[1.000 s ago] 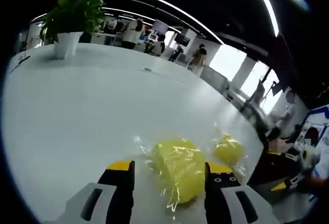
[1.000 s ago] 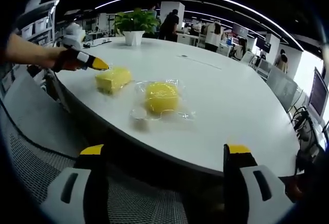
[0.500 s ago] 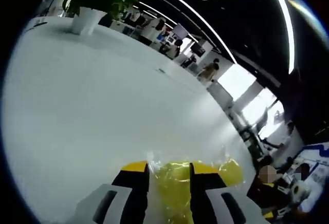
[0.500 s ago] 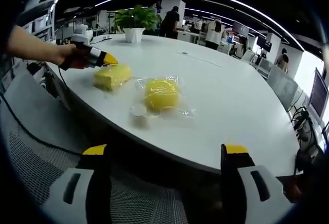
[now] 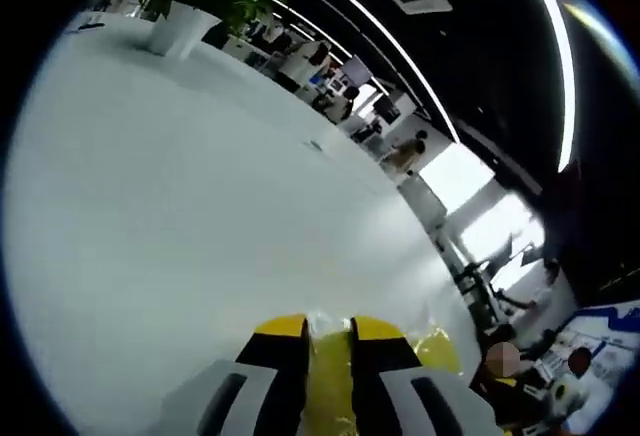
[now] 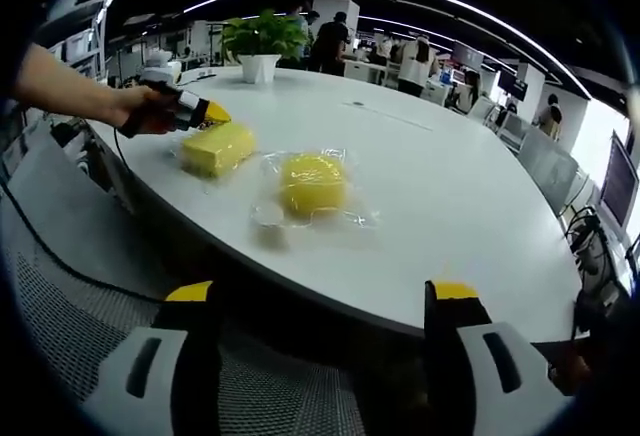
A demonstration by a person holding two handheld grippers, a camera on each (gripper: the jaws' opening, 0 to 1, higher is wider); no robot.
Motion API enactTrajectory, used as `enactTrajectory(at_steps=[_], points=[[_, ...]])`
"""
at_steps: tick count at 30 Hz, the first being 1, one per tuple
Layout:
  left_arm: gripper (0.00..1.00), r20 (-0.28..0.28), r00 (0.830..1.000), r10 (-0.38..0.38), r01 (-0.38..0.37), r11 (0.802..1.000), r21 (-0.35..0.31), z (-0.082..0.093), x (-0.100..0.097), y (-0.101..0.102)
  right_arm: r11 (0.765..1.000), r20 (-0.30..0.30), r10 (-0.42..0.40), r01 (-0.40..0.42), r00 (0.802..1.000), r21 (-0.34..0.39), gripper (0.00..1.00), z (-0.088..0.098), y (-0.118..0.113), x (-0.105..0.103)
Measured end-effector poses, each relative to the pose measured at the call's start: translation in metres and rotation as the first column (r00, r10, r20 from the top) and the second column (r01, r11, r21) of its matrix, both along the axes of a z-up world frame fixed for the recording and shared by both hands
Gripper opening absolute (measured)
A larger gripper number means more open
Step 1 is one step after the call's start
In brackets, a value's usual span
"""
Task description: Compare the silicone blocks by pressing each to a similar depth, holding the contact briefly, and releasing to observe deformation and rebound differences across the visible hardness samples.
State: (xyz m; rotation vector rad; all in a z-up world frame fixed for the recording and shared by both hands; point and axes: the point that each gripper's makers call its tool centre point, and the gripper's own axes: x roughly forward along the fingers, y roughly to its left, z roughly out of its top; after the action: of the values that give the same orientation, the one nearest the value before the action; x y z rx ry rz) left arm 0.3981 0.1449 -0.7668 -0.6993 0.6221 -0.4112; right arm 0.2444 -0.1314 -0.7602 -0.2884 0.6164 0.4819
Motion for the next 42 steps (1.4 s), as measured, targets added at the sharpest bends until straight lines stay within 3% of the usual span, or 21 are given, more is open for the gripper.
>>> enactTrajectory(at_steps=[6,13,15,17,20,21,23,26,36,42], points=[[0.12,-0.006,1.0,-0.019,0.019,1.0,-0.011,-0.003,0.0,-0.007,1.0,-0.002,-0.001,0.001,1.0,-0.001,0.78,0.0,0.0,0.0],[0.02,-0.013,1.0,-0.001,0.001,1.0,-0.029,-0.005,0.002,-0.008,1.0,-0.002,-0.005,0.005,1.0,-0.004,0.77,-0.001,-0.002,0.001],[0.01,-0.069,0.998,-0.002,-0.004,0.996,-0.086,-0.004,-0.001,-0.012,1.0,-0.002,-0.004,0.004,1.0,-0.004,0.77,-0.001,-0.001,0.001],[0.01,-0.053,0.999,-0.011,0.007,0.997,-0.081,-0.001,-0.001,-0.013,1.0,-0.003,-0.003,0.003,1.0,-0.002,0.77,-0.001,-0.001,0.001],[0.0,-0.022,0.997,-0.075,0.075,0.997,-0.002,0.0,-0.005,-0.015,1.0,-0.004,0.005,-0.005,1.0,-0.001,0.77,-0.001,0.0,0.0],[0.0,-0.005,0.993,-0.115,0.115,0.992,0.056,0.0,-0.008,-0.016,1.0,0.0,0.007,-0.007,1.0,-0.002,0.78,-0.001,0.0,0.001],[0.0,0.007,0.989,-0.148,0.147,0.986,0.078,0.004,-0.011,-0.018,1.0,0.013,0.011,-0.011,1.0,0.016,0.79,0.002,0.002,0.001],[0.0,-0.003,0.987,-0.161,0.161,0.986,0.044,0.009,-0.015,-0.021,1.0,0.014,0.013,-0.013,1.0,0.016,0.79,0.003,0.003,0.001],[0.0,0.074,0.963,-0.26,0.261,0.965,-0.005,0.036,-0.028,-0.042,1.0,0.02,0.01,-0.011,1.0,0.013,0.81,0.004,0.002,0.001],[0.0,0.101,0.946,-0.307,0.308,0.951,0.001,0.046,-0.039,-0.051,0.999,0.02,0.015,-0.016,1.0,0.029,0.82,0.005,0.004,0.001]])
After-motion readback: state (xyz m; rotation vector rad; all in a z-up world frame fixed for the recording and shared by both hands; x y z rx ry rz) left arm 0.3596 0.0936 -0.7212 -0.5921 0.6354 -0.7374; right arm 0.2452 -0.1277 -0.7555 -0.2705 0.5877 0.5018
